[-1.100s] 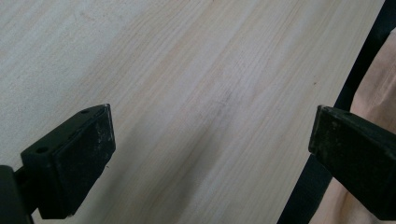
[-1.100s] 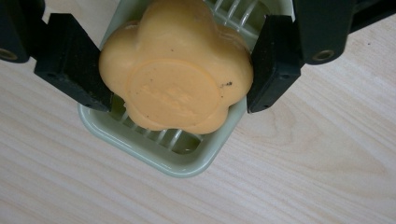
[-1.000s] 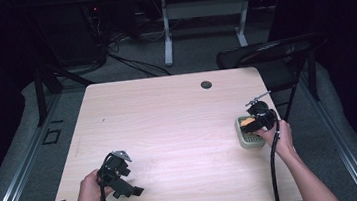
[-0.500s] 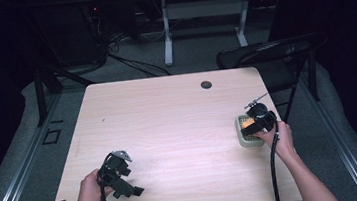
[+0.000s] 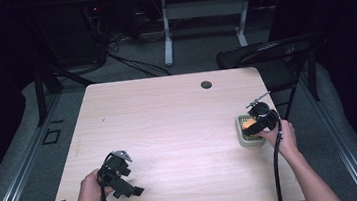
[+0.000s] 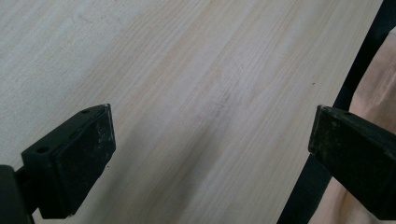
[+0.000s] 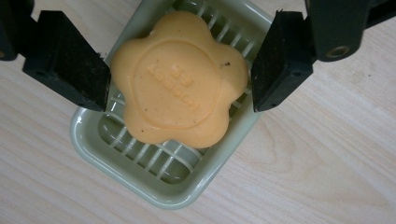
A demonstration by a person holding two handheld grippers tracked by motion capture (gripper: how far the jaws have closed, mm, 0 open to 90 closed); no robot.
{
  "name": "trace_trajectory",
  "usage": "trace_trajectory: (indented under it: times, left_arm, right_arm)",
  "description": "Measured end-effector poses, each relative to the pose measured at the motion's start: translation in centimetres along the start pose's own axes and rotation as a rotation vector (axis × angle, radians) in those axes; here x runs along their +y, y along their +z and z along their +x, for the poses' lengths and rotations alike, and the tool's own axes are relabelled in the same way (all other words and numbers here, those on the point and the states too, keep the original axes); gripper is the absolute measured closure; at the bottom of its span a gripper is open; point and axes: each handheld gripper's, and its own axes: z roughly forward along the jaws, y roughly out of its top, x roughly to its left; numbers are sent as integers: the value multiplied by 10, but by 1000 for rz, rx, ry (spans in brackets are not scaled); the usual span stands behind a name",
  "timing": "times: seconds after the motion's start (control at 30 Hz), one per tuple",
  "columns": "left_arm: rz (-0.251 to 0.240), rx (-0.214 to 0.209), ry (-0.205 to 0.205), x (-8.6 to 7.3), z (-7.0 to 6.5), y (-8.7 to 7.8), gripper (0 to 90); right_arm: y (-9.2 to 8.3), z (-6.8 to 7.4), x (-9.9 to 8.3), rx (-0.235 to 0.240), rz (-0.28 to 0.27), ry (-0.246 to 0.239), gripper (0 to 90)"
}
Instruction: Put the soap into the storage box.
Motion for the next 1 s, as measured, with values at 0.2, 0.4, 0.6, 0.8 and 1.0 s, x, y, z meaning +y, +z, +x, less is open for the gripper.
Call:
trace_trajectory:
  times: [0.2, 0.4, 0.6, 0.8, 1.0]
  left_arm:
    - [-1, 0, 1, 0, 0, 0, 9]
    - [-2, 1, 3, 1, 0, 0, 9]
    - [-3, -1, 8, 0, -1, -1, 9]
    - [-9, -4, 9, 0, -1, -2, 8]
    - [-12, -2, 10, 0, -2, -2, 9]
  right_arm:
    - [-11, 1, -4, 14, 0, 0, 144]
    - [-22, 6, -10, 16, 27, -21, 96]
    - [-33, 17, -20, 24, 40, -48, 76]
    - [-45, 32, -26, 40, 33, -68, 67]
    - [-47, 50, -42, 74, 58, -95, 54]
